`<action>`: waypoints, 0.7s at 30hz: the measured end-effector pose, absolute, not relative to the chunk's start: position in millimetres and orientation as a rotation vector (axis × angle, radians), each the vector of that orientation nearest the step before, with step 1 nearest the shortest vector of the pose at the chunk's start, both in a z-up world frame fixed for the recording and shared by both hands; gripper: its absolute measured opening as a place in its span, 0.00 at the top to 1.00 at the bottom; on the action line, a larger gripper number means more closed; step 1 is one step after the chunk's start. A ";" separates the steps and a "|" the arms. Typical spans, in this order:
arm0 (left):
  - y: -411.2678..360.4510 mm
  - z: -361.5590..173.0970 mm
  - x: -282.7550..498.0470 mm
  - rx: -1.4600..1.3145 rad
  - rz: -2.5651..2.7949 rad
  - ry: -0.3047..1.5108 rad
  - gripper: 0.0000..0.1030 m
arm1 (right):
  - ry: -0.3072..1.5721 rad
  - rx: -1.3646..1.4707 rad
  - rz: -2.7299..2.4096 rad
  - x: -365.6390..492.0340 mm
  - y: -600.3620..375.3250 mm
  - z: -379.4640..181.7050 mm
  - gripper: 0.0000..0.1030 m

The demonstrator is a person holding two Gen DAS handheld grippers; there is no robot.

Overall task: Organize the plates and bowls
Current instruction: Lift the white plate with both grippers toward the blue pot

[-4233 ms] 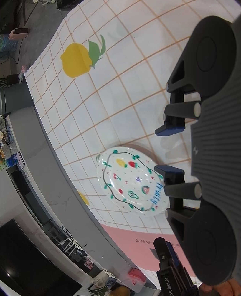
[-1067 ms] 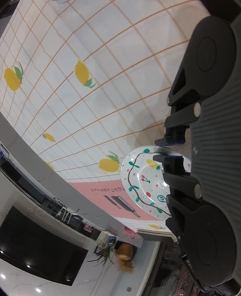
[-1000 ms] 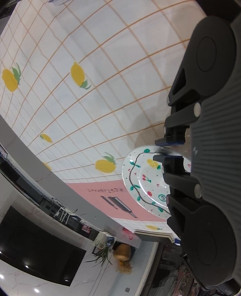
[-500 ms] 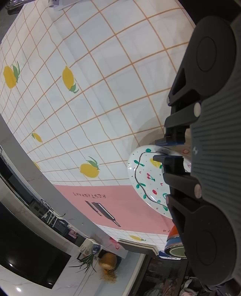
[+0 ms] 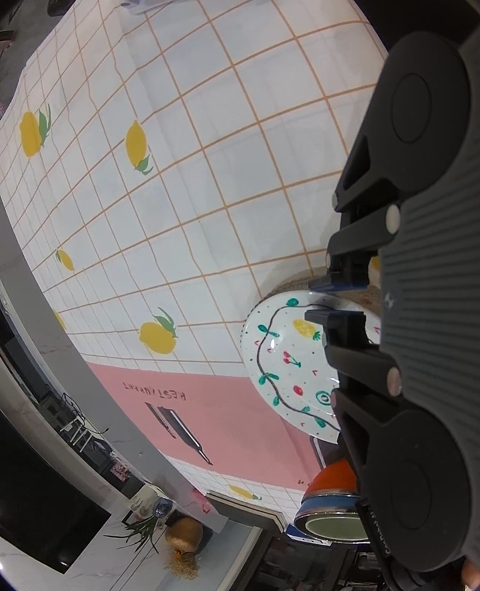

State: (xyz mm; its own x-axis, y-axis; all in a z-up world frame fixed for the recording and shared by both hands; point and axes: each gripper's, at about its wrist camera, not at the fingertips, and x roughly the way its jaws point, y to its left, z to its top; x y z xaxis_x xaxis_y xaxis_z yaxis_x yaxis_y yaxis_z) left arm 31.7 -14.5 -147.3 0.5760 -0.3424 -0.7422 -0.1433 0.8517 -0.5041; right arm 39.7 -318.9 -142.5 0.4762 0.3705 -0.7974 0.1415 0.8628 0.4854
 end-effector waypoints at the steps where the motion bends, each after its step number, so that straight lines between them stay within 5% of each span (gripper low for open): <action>1: -14.7 -147.1 32.2 -0.559 -0.121 0.964 0.87 | 1.077 0.527 0.148 39.2 -317.2 -142.1 0.93; 21: -18.3 -154.4 34.3 -0.542 -0.093 1.009 0.87 | 1.034 0.172 0.110 34.6 -273.9 -133.4 0.94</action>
State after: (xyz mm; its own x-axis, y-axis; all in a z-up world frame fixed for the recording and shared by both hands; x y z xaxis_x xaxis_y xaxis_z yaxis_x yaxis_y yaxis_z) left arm 34.3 -18.3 -154.4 0.5407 -0.3184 -0.7787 -0.1705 0.8649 -0.4720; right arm 34.6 -273.9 -133.4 0.5077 0.1720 -0.8442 -0.0097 0.9809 0.1940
